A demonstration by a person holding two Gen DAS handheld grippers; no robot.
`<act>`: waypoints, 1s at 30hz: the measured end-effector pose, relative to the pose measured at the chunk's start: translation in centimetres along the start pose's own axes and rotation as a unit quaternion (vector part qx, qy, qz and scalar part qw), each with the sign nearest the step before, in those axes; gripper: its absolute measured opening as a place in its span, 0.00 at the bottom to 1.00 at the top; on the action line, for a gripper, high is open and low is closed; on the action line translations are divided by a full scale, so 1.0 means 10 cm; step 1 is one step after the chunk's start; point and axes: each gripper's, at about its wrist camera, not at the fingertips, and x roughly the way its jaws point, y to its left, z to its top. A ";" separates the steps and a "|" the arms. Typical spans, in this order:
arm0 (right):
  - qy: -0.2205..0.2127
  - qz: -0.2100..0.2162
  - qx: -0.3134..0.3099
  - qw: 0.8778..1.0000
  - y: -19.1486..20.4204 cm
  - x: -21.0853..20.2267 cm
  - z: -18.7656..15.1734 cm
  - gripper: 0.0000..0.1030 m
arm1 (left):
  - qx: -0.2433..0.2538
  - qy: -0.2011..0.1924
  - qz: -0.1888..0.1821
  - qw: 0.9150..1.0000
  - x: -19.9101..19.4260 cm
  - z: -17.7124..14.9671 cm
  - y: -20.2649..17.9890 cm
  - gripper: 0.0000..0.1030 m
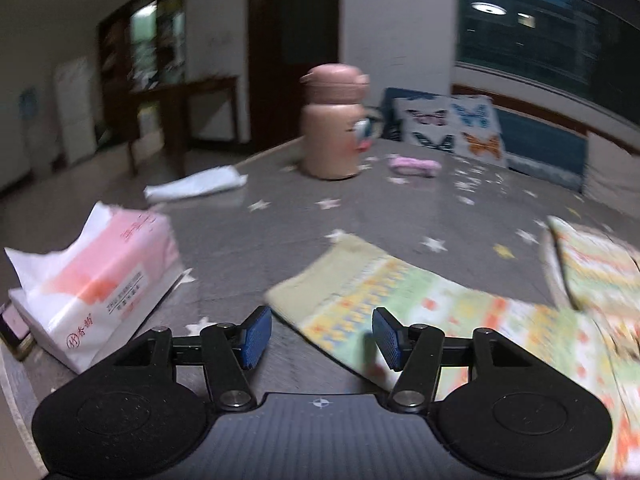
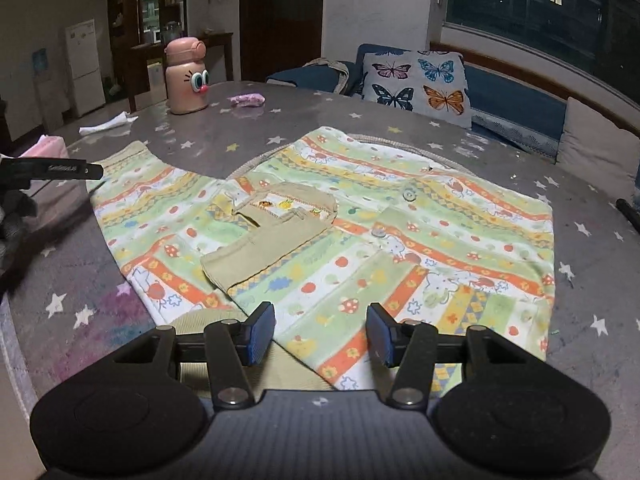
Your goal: Fold clothes
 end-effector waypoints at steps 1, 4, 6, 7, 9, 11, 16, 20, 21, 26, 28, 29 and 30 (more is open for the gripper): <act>-0.001 0.000 0.001 1.000 -0.01 -0.01 0.00 0.51 | -0.002 0.003 0.001 1.000 0.04 0.01 0.01 0.56; -0.003 0.002 0.004 1.000 -0.02 -0.02 0.01 0.51 | -0.004 0.010 0.004 1.000 0.16 0.03 0.02 0.56; -0.005 0.004 0.006 1.000 -0.03 -0.04 0.00 0.51 | 0.001 0.010 -0.004 1.000 0.16 0.04 0.01 0.48; -0.006 0.004 0.007 1.000 -0.03 -0.04 0.00 0.51 | 0.002 0.010 -0.010 1.000 0.16 0.05 0.00 0.36; -0.011 0.006 0.011 1.000 -0.04 -0.08 0.00 0.51 | 0.002 0.009 -0.023 1.000 0.15 0.05 0.00 0.13; -0.018 0.007 0.016 1.000 -0.05 -0.12 0.00 0.51 | -0.011 0.011 -0.048 0.999 0.12 0.07 -0.02 0.10; -0.035 0.002 0.036 0.999 -0.14 -0.26 -0.02 0.51 | -0.002 -0.020 -0.112 0.994 -0.22 0.14 -0.28 0.09; -0.048 -0.008 0.052 0.997 -0.26 -0.38 -0.05 0.50 | 0.012 -0.038 -0.182 0.983 -0.56 0.21 -0.60 0.09; -0.051 -0.011 0.058 0.997 -0.30 -0.40 -0.07 0.50 | 0.017 -0.040 -0.199 0.979 -0.63 0.23 -0.69 0.09; -0.062 -0.026 0.087 0.994 -0.53 -0.53 -0.17 0.50 | 0.043 -0.042 -0.295 0.954 -0.97 0.25 -1.23 0.09; -0.067 -0.033 0.095 0.993 -0.61 -0.59 -0.21 0.50 | 0.061 -0.041 -0.323 0.943 -1.08 0.21 -1.48 0.09; -0.070 -0.036 0.099 0.992 -0.65 -0.61 -0.23 0.50 | 0.071 -0.040 -0.337 0.938 -1.13 0.18 -1.60 0.09; -0.072 -0.038 0.103 0.991 -0.69 -0.64 -0.25 0.50 | 0.080 -0.036 -0.351 0.932 -1.17 0.15 -1.73 0.09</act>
